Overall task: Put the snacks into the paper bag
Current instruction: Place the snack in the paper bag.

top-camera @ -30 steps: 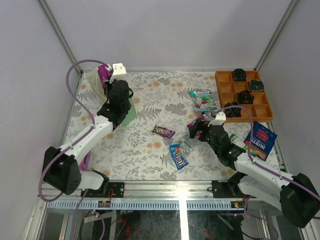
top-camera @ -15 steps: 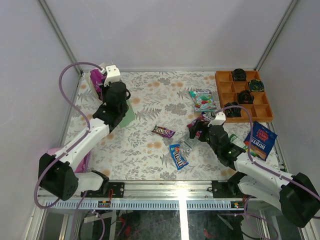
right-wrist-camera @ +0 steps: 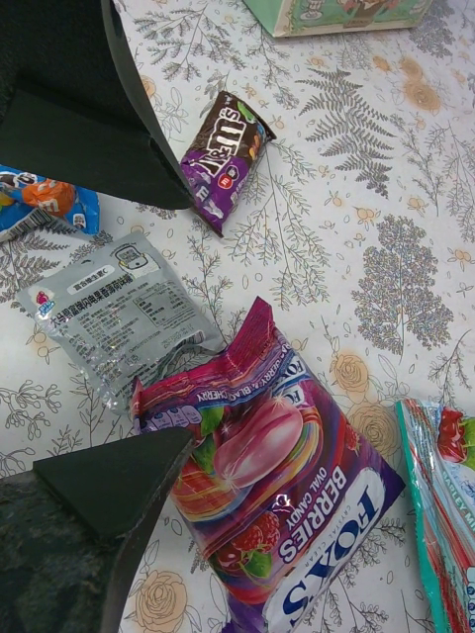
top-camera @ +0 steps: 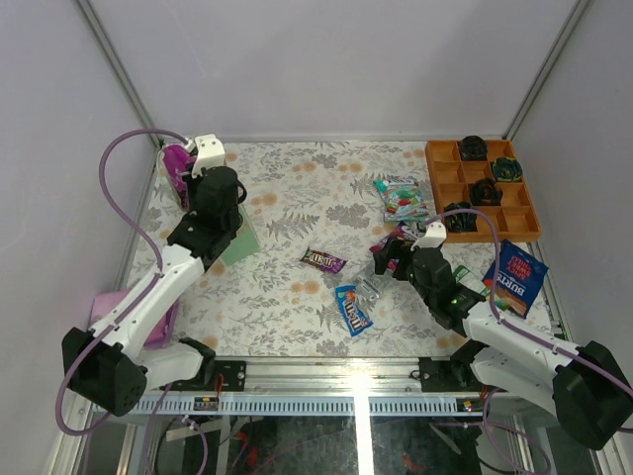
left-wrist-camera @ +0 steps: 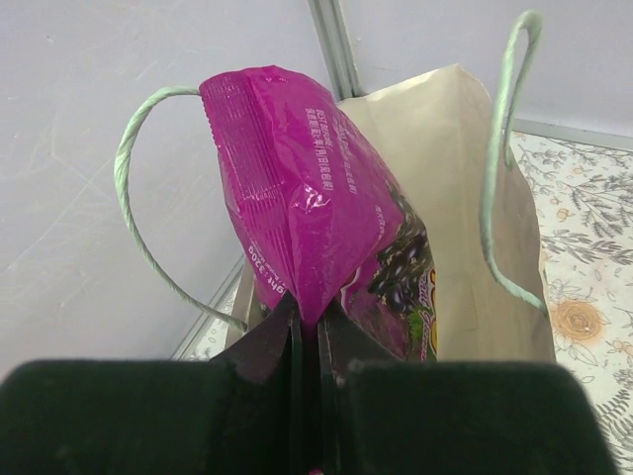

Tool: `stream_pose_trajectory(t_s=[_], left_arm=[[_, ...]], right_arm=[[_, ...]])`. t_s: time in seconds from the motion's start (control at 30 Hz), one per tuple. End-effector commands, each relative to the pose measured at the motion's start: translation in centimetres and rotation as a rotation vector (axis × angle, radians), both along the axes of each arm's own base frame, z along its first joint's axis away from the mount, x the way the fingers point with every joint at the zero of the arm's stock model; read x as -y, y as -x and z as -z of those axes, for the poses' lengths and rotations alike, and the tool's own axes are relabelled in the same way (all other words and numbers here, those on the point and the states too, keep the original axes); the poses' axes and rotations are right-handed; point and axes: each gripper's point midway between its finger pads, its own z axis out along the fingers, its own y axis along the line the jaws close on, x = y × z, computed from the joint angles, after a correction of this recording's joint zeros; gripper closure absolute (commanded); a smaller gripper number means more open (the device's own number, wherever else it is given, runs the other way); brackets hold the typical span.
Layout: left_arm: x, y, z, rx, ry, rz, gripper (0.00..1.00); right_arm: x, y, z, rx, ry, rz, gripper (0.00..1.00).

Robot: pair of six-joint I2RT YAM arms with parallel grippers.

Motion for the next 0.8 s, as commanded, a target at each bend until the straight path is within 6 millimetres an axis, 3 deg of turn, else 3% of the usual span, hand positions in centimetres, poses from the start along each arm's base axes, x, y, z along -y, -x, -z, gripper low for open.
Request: stream_pose_trajectory(t_s=[0.0,0.07,0.2,0.43,0.47,0.53,0.63,0.67,0.77], left_arm=[[-1.4,0.8,-2.2,0.072,0.015,-0.071,1.0],[-1.7,0.7,-2.0,0.056,0.007,-0.091,1.0],[-0.1,-0.9,-0.6,0.013,0.093,0.01,1.0],[0.8,-1.6,1.0,0.008,0.163,0.02,1.0],[0.8,-1.6,1.0,0.007,0.166,0.017,0.96],[0.7,-1.7,1.1,0.0,0.164,0.005,0.71],[0.7,-1.6,0.6,0.007,0.176,-0.002,0.48],[0.7,-1.5,0.5,0.012,0.182,-0.003,0.43],[0.6,-1.4,-0.5,0.04,0.199,-0.005,0.42]], right_arm=[[-0.9,-0.5,-1.8,0.049,-0.054,-0.009,0.01],[-0.9,-0.6,-1.7,0.045,-0.054,-0.008,0.01],[-1.0,-0.5,-1.8,0.045,-0.058,-0.011,0.01],[-0.6,-0.5,-1.9,0.053,-0.049,0.0,0.01],[-0.7,-0.5,-1.8,0.051,-0.047,0.0,0.01],[-0.7,-0.6,-1.8,0.05,-0.047,-0.002,0.01],[-0.7,-0.6,-1.7,0.048,-0.047,-0.001,0.01],[-0.7,-0.6,-1.7,0.048,-0.048,0.0,0.01],[-0.7,-0.6,-1.8,0.05,-0.046,0.001,0.01]])
